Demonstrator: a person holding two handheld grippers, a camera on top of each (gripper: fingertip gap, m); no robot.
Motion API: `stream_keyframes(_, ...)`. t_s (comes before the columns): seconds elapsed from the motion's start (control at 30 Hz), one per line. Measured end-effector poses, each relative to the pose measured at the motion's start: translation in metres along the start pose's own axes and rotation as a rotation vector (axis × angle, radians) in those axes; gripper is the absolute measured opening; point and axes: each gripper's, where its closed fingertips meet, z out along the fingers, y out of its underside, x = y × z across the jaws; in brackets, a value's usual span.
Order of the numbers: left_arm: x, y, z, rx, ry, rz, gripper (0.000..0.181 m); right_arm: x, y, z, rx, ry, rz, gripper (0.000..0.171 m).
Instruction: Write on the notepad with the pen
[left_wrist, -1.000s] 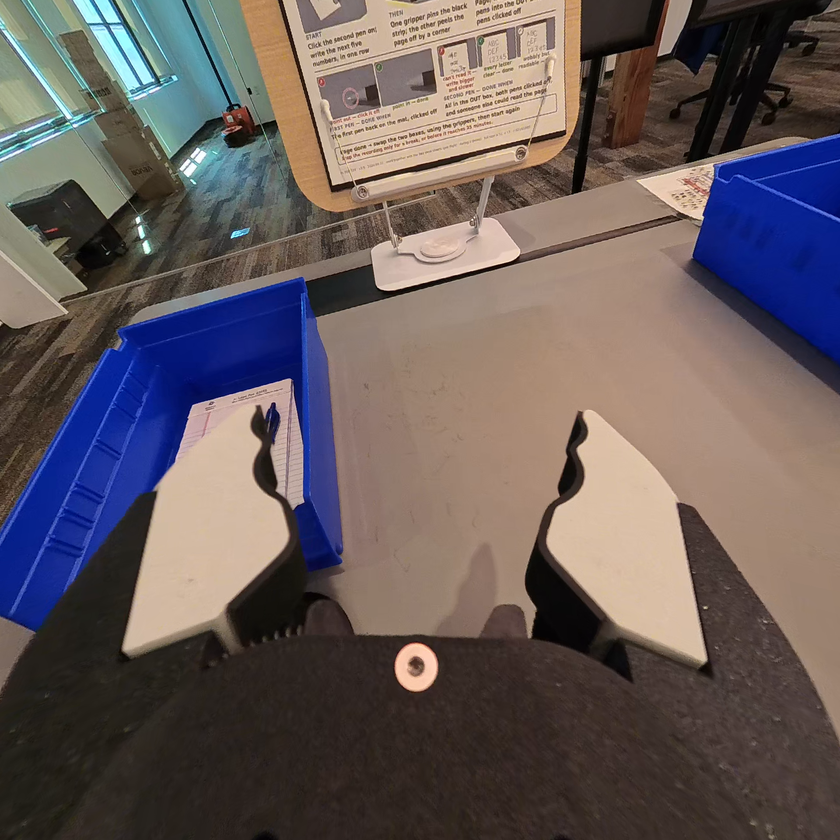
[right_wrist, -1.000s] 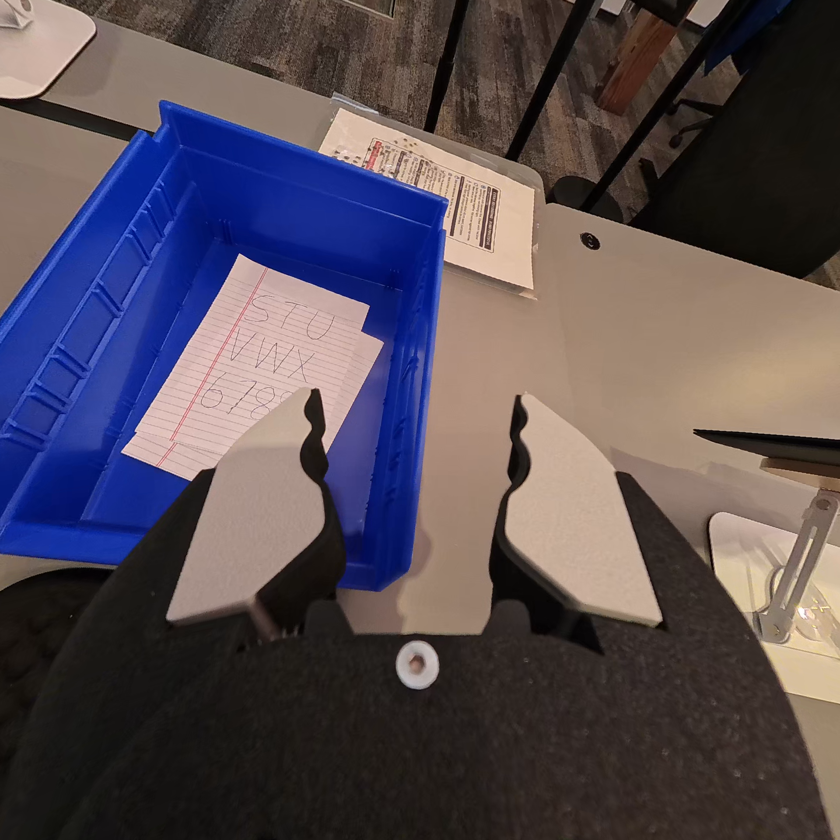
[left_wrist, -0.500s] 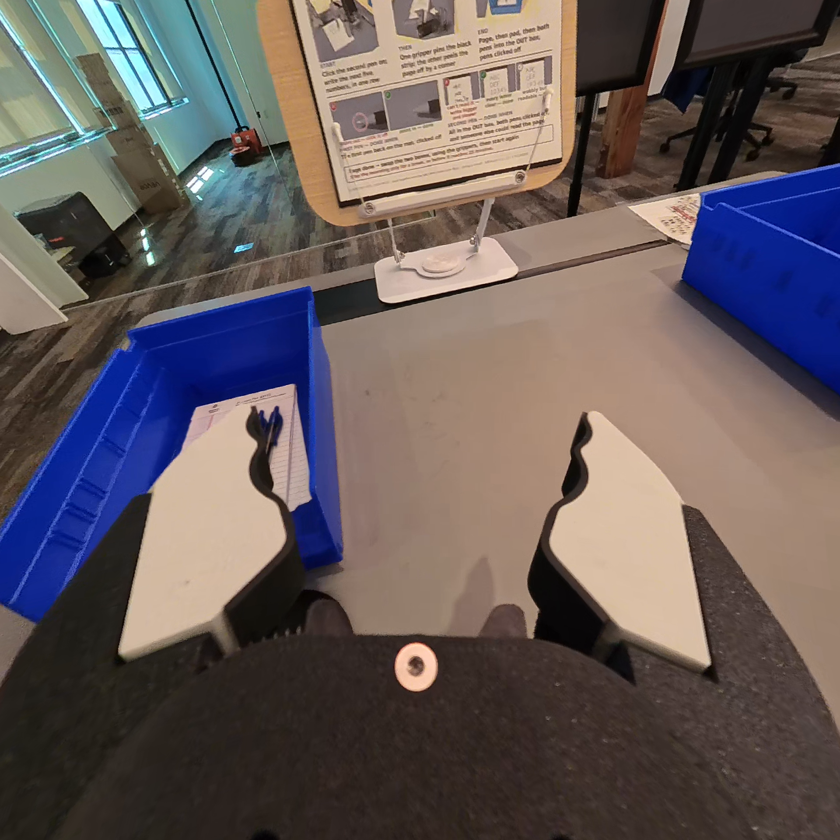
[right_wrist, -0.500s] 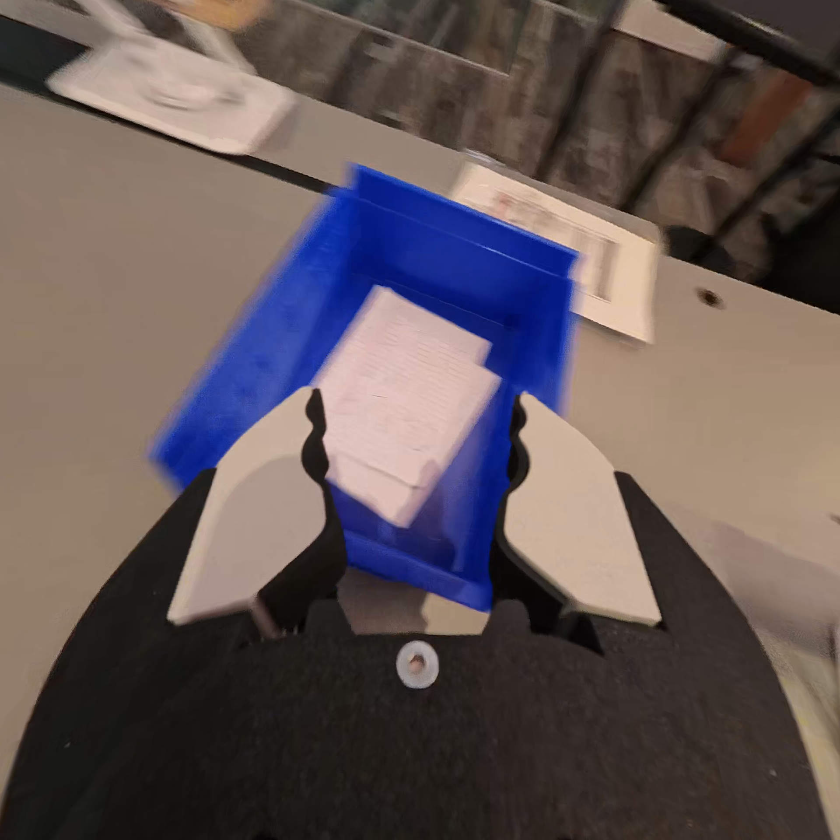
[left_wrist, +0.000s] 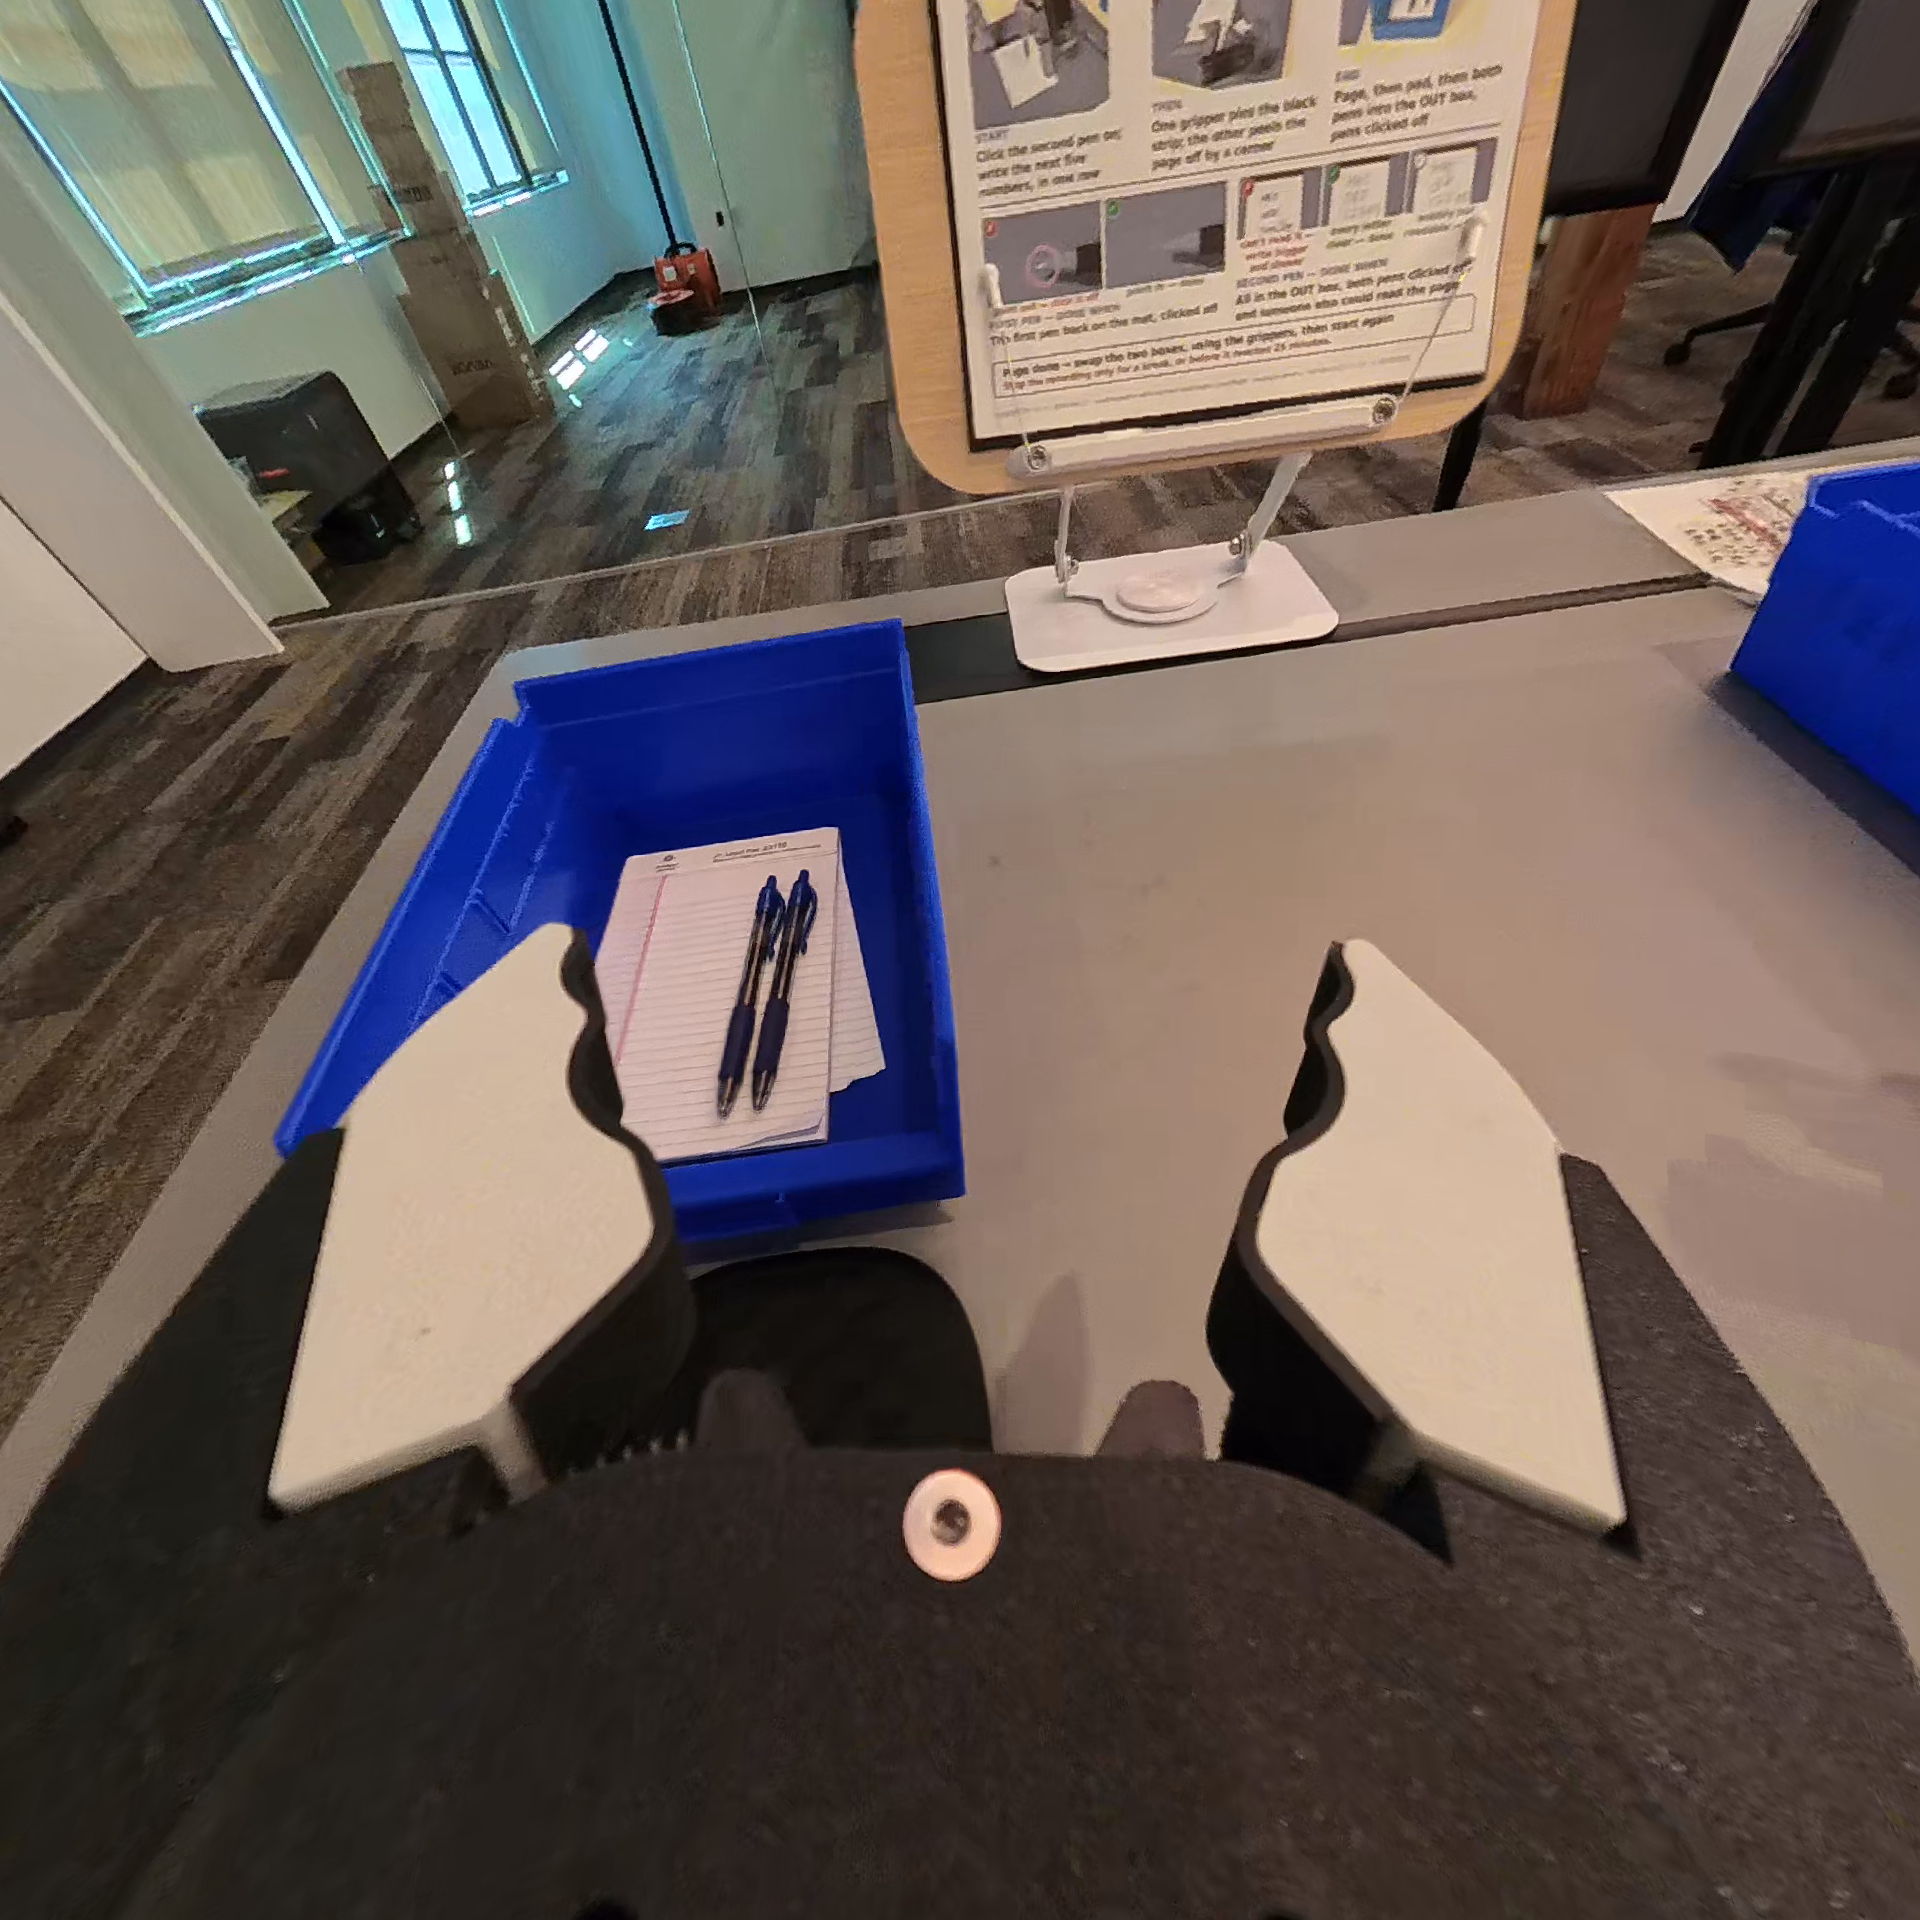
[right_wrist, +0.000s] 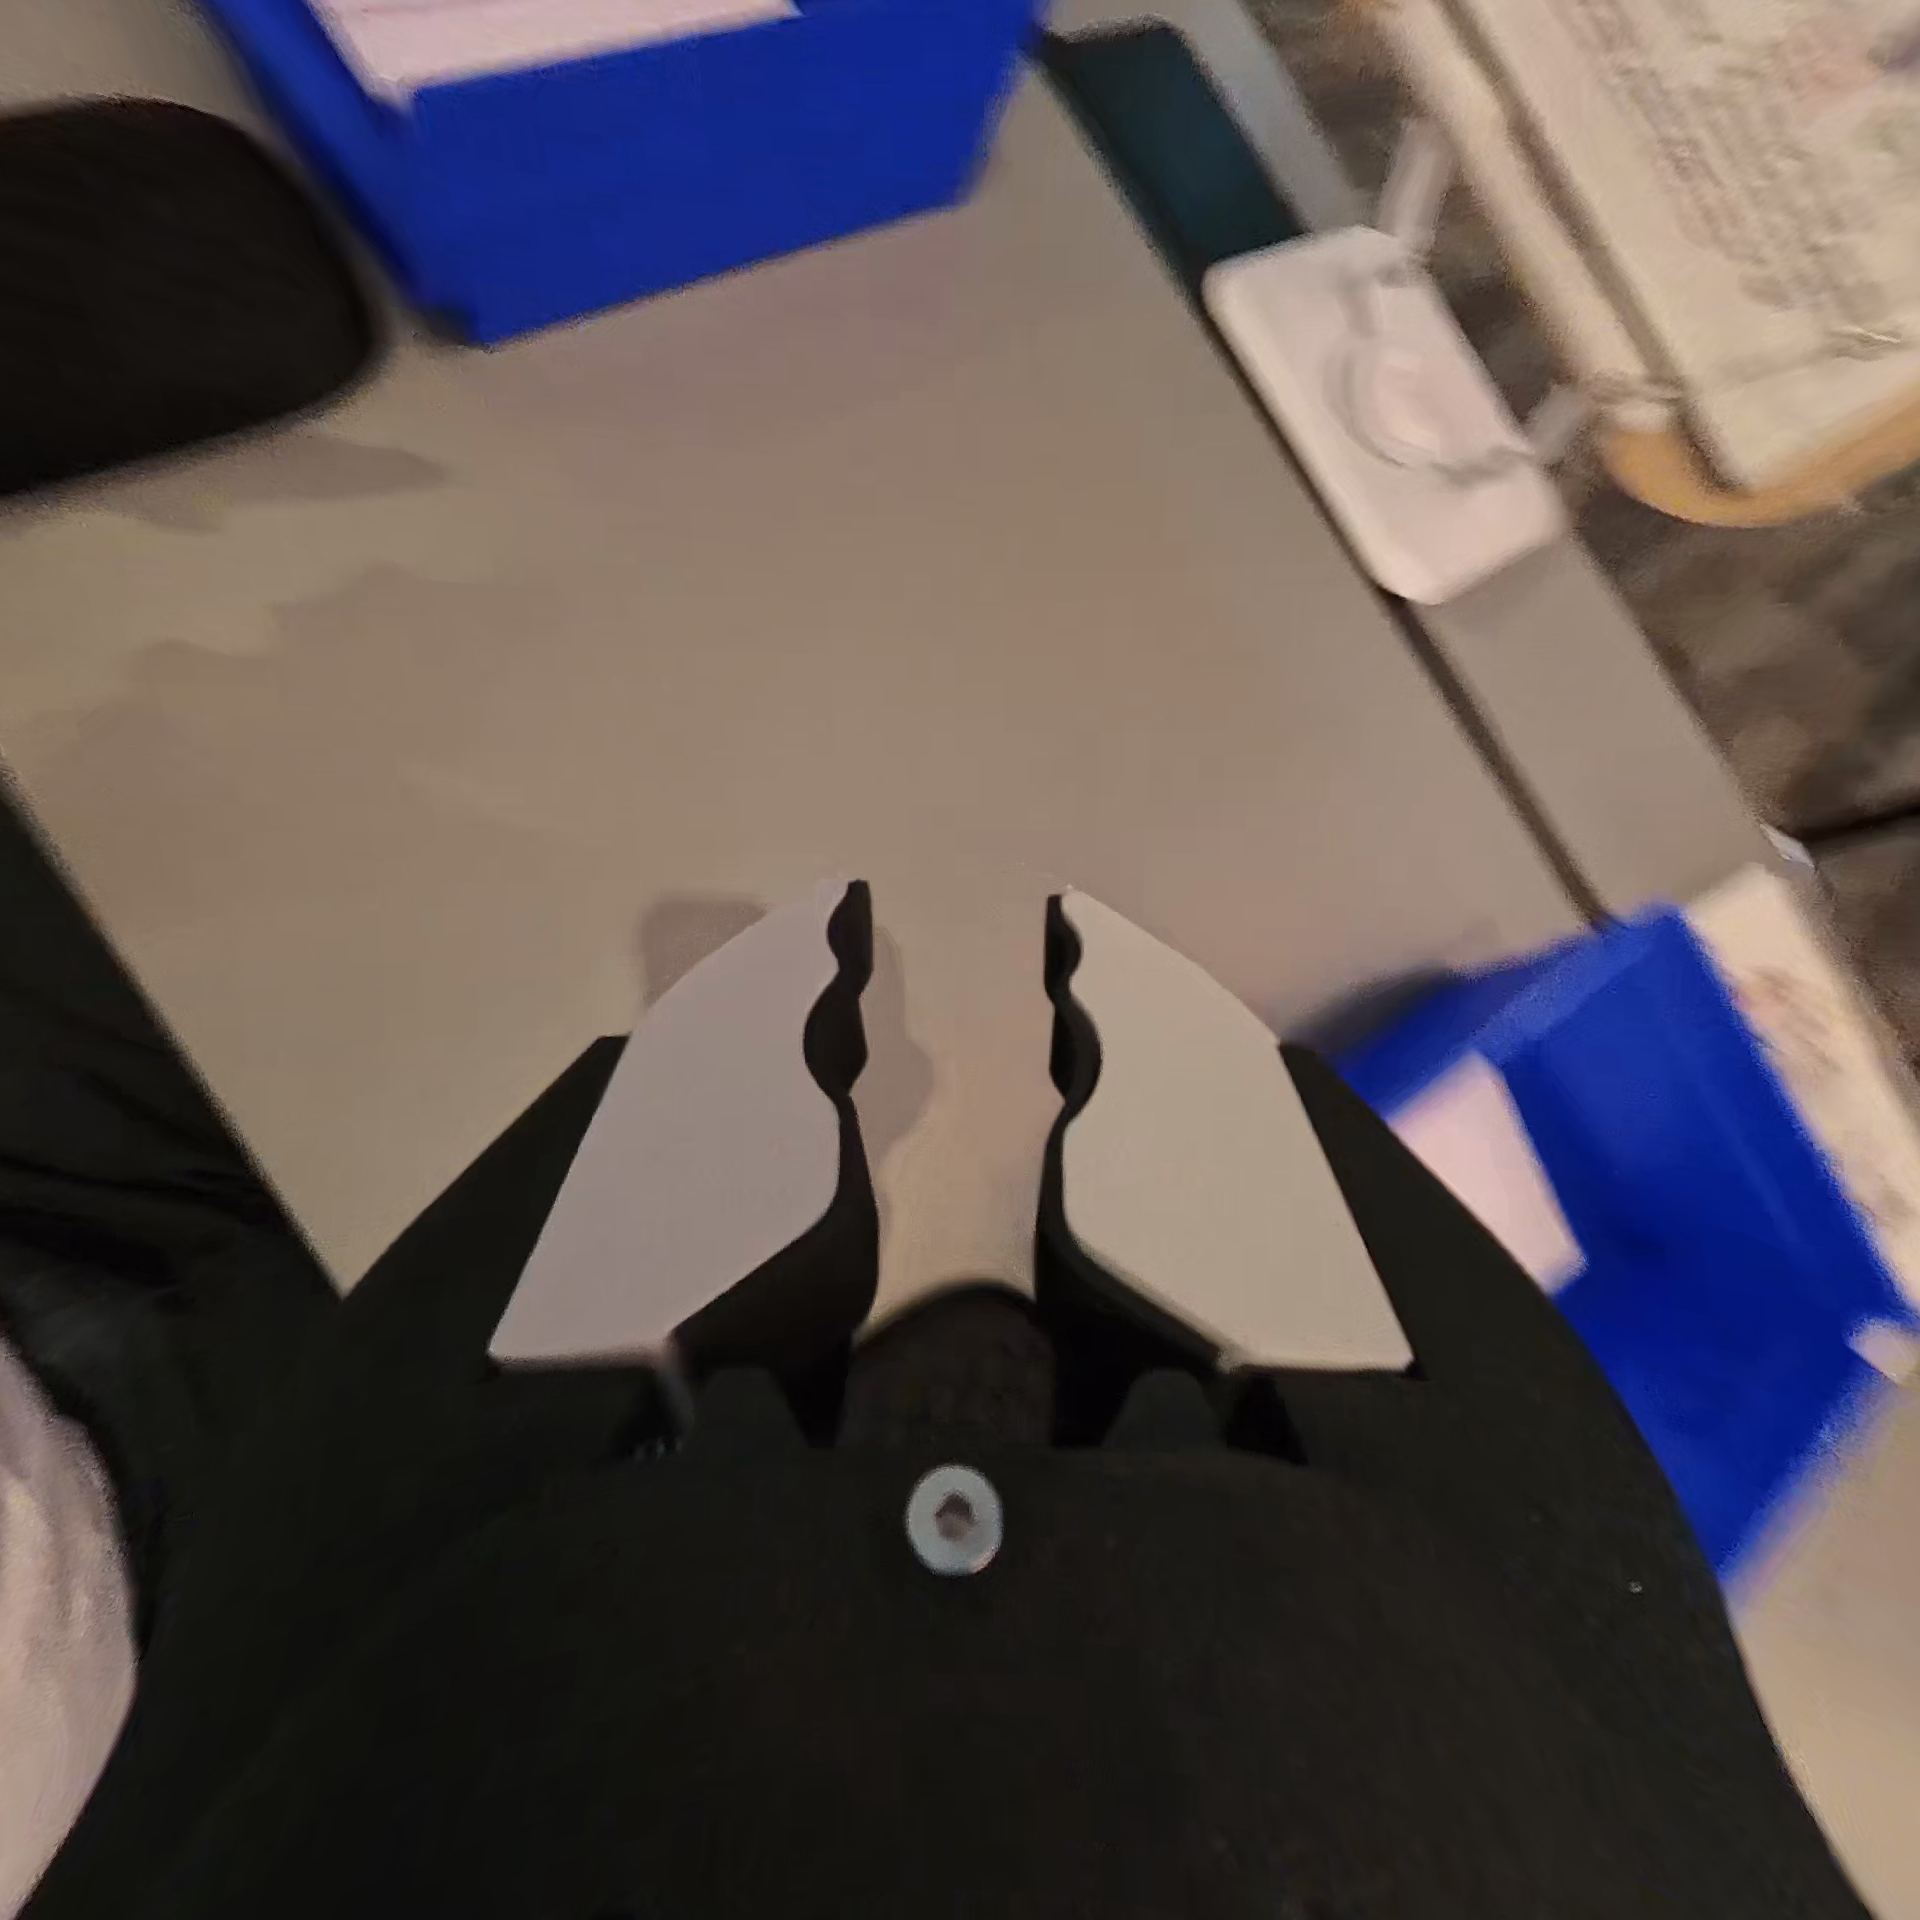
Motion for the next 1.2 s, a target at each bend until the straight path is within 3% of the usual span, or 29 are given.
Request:
stream_keyframes(0.07,-0.01,-0.002,-0.007,0.015,-0.008,-0.017,0.126,0.064,0.024,-0.03,-0.089,0.134,0.053,0.035)
stream_keyframes(0.17,-0.022,0.003,-0.017,0.024,-0.029,-0.014,0.125,0.142,0.099,-0.064,-0.227,0.258,0.192,0.04)
stream_keyframes(0.23,-0.025,0.011,-0.021,0.012,-0.029,-0.016,0.125,0.166,0.157,-0.073,-0.292,0.282,0.308,0.044)
stream_keyframes(0.3,-0.025,0.017,-0.022,0.011,-0.023,-0.023,0.125,0.161,0.181,-0.069,-0.264,0.237,0.386,0.046)
stream_keyframes(0.37,-0.02,0.015,-0.019,0.025,-0.01,-0.026,0.124,0.143,0.164,-0.063,-0.196,0.2,0.372,0.046)
stream_keyframes(0.47,-0.002,0.003,-0.013,0.027,0.015,0.006,0.124,0.095,0.102,-0.046,-0.135,0.142,0.222,0.045)
stream_keyframes(0.6,0.026,-0.007,-0.001,0.028,0.064,0.019,0.125,0.009,0.054,-0.007,-0.177,-0.016,0.026,0.046)
stream_keyframes(0.7,0.041,0.001,0.007,-0.005,0.097,0.026,0.125,-0.023,0.043,0.007,-0.158,-0.084,-0.021,0.045)
stream_keyframes(0.87,0.046,0.014,0.008,-0.024,0.111,0.048,0.124,-0.007,0.047,-0.008,-0.066,-0.114,0.107,0.047)
stream_keyframes(0.93,0.046,0.019,0.008,-0.021,0.119,0.033,0.124,-0.024,0.048,-0.004,-0.022,-0.199,0.157,0.047)
stream_keyframes(1.07,0.05,0.023,0.013,-0.031,0.156,0.002,0.124,-0.085,0.049,0.034,-0.009,-0.333,0.096,0.042)
stream_keyframes(1.2,0.042,0.017,0.008,-0.009,0.134,0.021,0.123,-0.101,0.049,0.068,-0.093,-0.323,0.044,0.048)
